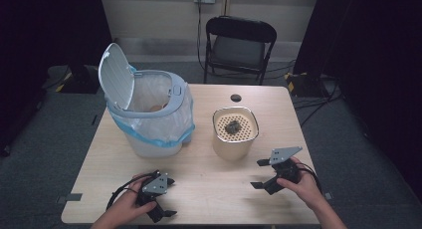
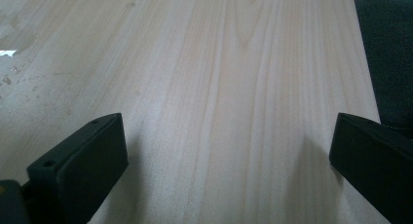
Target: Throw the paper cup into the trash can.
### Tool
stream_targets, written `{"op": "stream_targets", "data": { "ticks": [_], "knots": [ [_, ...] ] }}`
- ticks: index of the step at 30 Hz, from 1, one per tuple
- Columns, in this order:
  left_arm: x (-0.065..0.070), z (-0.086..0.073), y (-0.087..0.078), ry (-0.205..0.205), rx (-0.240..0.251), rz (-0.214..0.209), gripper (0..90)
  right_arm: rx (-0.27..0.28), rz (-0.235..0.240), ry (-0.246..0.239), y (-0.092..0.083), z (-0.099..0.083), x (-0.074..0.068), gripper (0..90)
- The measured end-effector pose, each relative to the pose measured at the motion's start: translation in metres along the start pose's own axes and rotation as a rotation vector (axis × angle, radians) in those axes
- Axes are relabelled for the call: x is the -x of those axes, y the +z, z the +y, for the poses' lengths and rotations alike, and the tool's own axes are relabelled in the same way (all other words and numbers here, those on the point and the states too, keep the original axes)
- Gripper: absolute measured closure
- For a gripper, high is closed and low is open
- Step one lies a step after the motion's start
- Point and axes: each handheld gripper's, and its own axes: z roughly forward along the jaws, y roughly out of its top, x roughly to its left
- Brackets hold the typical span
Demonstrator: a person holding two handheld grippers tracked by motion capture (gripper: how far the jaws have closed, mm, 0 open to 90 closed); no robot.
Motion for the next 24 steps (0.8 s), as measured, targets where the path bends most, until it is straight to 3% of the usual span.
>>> {"op": "stream_targets", "data": {
  "ticks": [6,15,24],
  "knots": [
    [0.0,0.0,0.0,0.0,0.0,0.0,0.0,-0.012,-0.013,0.02,0.011,-0.02,0.0,14.8],
    [0.0,0.0,0.0,-0.002,0.001,0.0,0.0,-0.043,-0.038,0.014,0.02,-0.036,0.0,14.8],
    [0.0,0.0,0.0,-0.002,0.0,0.0,0.0,-0.014,-0.079,-0.021,0.027,-0.04,-0.004,13.1]
  ]
}}
